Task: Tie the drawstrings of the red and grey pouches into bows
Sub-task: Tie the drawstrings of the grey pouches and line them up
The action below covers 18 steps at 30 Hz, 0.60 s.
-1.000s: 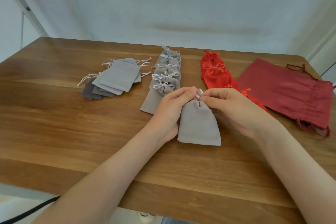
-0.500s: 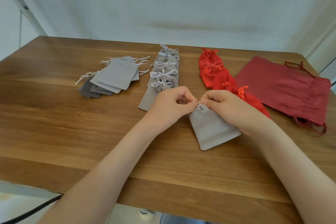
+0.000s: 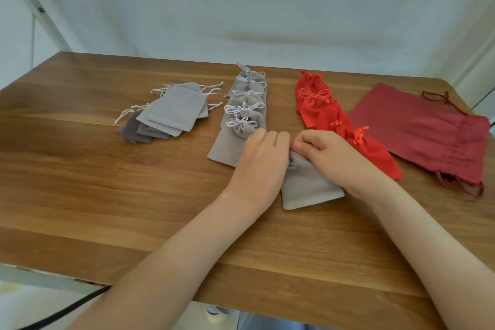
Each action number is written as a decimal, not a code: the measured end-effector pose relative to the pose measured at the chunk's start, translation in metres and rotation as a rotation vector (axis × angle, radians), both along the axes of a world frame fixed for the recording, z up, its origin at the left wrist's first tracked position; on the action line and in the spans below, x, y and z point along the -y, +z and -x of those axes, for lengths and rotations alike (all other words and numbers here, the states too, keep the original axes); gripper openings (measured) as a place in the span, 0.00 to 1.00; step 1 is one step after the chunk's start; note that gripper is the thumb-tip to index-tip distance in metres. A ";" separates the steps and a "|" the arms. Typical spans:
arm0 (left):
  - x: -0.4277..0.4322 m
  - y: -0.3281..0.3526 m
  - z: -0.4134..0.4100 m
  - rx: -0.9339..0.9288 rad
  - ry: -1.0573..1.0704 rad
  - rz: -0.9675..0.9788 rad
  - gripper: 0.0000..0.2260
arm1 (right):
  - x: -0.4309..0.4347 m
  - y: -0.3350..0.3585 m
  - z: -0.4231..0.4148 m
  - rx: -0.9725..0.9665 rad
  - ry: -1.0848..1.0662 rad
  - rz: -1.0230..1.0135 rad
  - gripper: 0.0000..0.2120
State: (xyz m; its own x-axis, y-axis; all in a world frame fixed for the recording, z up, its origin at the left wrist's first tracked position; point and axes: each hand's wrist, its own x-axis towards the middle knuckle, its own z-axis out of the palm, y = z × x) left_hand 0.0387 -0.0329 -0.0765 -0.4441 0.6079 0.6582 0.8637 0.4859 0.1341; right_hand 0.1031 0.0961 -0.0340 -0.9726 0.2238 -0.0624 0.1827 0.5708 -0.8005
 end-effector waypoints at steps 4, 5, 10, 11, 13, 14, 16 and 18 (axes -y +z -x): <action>0.001 0.000 0.000 -0.087 0.062 0.012 0.06 | 0.002 0.002 -0.002 -0.028 -0.008 0.079 0.09; 0.001 0.001 0.001 -0.102 0.076 0.006 0.06 | 0.002 0.000 -0.002 -0.028 -0.015 0.089 0.08; 0.004 0.007 -0.001 -0.165 0.068 -0.007 0.06 | 0.003 -0.003 -0.001 -0.003 -0.002 0.303 0.07; 0.004 0.008 -0.002 -0.178 0.062 -0.005 0.06 | 0.000 -0.004 -0.001 0.005 0.027 0.347 0.08; 0.004 0.010 -0.003 -0.178 0.040 -0.010 0.06 | -0.004 -0.004 -0.001 0.000 0.084 0.412 0.10; 0.004 0.011 -0.003 -0.178 0.025 -0.014 0.06 | -0.005 -0.004 -0.002 -0.010 0.096 0.447 0.11; 0.005 0.012 -0.002 -0.185 -0.009 -0.008 0.07 | -0.006 -0.004 -0.002 -0.031 0.075 0.537 0.14; 0.006 0.012 -0.002 -0.202 -0.045 0.011 0.07 | -0.004 -0.002 -0.002 -0.024 0.056 0.586 0.15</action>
